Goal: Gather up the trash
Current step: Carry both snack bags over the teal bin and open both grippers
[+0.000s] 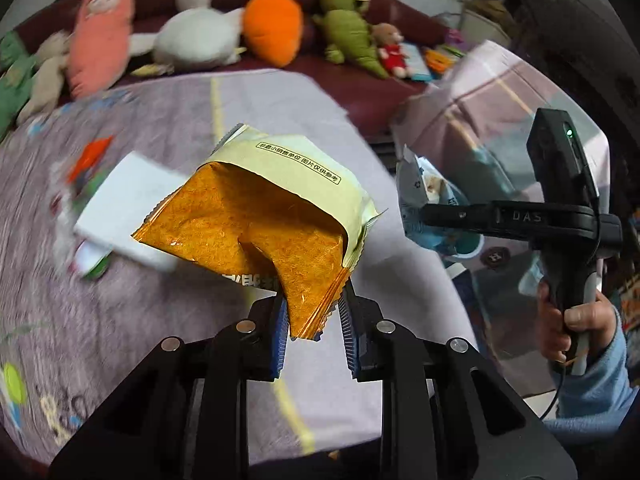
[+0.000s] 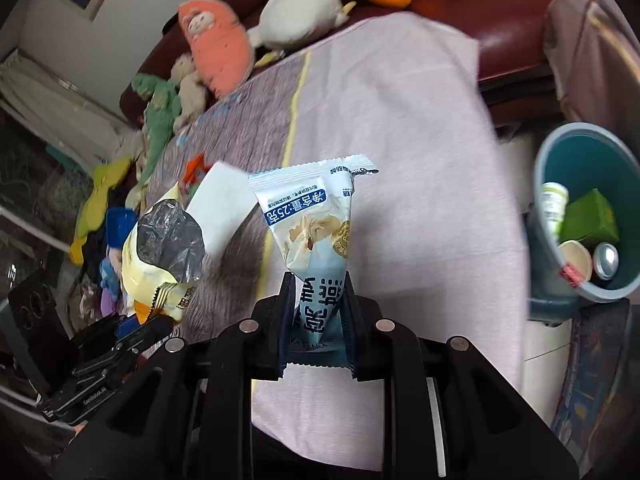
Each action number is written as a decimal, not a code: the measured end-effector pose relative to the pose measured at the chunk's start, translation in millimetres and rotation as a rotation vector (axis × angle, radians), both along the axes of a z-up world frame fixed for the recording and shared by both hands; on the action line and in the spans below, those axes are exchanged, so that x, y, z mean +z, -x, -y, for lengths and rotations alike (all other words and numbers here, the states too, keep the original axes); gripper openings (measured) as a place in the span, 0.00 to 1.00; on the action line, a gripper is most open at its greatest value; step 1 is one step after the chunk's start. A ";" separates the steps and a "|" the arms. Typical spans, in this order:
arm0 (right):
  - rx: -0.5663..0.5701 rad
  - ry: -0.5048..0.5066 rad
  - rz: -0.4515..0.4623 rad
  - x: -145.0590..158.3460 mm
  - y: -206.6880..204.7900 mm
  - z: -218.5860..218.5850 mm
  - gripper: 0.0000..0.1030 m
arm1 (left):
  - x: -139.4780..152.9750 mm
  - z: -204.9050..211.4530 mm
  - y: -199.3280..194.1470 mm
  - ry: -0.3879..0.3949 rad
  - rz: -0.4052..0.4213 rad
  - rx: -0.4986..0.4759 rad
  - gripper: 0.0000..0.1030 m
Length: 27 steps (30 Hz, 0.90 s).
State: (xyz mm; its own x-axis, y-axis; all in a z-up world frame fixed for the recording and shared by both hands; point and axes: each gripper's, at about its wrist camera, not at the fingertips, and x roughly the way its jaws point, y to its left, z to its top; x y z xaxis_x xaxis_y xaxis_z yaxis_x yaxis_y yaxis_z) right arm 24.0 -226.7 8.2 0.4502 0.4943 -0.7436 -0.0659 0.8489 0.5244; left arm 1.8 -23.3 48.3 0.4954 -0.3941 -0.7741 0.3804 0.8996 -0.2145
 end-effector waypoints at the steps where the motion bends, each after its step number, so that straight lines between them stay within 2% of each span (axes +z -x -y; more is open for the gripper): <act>1: -0.025 -0.002 0.011 3.5 0.8 11.7 0.20 | 0.0 11.4 -4.7 -0.004 0.004 -0.021 0.23; 8: -0.231 0.000 0.068 23.4 14.4 109.8 0.20 | -11.8 106.4 -39.4 -0.032 -0.024 -0.205 0.23; 16: -0.423 0.013 0.051 14.2 26.9 211.6 0.22 | -31.5 219.2 -67.2 -0.067 -0.056 -0.370 0.24; 23: -0.474 0.009 0.006 -12.7 21.9 249.1 0.22 | -68.7 286.1 -85.8 -0.104 -0.116 -0.453 0.24; 27: -0.496 -0.007 -0.036 -33.0 9.8 262.8 0.22 | -100.0 305.4 -101.6 -0.113 -0.196 -0.451 0.24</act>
